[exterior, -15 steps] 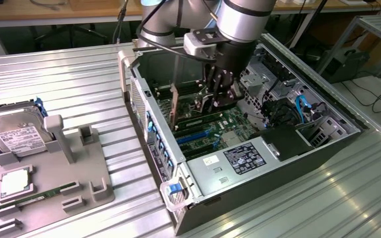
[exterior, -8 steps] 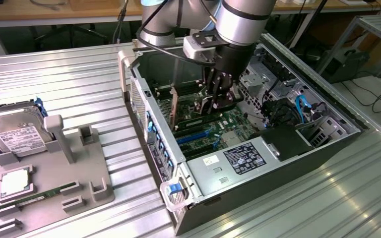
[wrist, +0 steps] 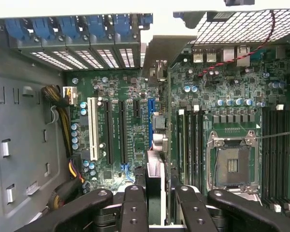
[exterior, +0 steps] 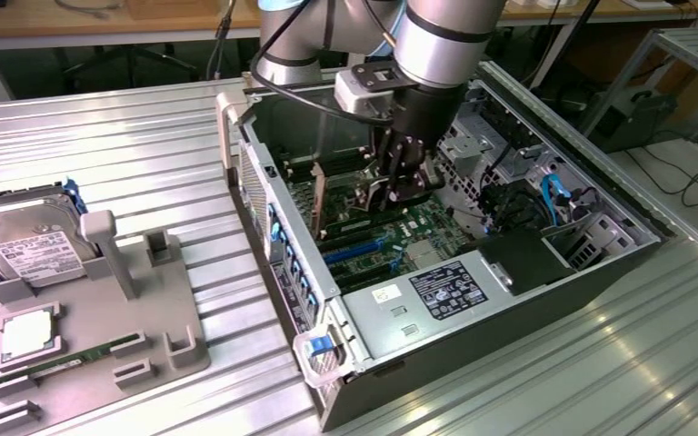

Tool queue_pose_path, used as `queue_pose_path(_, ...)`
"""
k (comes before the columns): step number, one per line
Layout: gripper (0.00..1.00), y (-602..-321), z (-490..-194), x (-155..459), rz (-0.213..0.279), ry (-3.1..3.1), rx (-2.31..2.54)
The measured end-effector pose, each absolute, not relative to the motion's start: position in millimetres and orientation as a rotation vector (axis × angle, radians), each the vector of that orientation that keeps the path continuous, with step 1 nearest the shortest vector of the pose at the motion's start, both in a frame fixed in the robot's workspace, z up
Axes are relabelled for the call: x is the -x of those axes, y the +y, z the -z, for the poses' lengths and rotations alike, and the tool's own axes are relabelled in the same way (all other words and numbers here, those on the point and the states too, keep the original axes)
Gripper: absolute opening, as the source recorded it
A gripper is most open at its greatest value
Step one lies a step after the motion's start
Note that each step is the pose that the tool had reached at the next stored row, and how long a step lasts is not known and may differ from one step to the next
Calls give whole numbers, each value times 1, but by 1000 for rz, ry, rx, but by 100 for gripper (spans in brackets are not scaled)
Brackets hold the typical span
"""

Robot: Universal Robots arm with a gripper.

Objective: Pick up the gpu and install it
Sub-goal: 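Insert the gpu into the slot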

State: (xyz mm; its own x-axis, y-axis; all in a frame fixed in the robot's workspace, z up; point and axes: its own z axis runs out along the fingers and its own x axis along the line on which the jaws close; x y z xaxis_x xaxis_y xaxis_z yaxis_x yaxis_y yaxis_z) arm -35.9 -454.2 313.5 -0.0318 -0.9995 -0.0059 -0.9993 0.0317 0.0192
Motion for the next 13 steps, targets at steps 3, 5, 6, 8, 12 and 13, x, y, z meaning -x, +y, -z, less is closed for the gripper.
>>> queue_pose_path(3,28,-454,-313,36,28,-2249,-2179)
queue_pose_path(5,28,-454,-313,36,28,-2249,-2179)
queue_pose_path(6,28,-454,-312,36,29,-2250,-2180)
queue_pose_path(8,28,-454,-309,36,30,-2248,-2178)
queue_pose_path(12,28,-454,-307,36,31,-2248,-2178)
queue_pose_path(13,28,-454,-306,36,32,-2248,-2178)
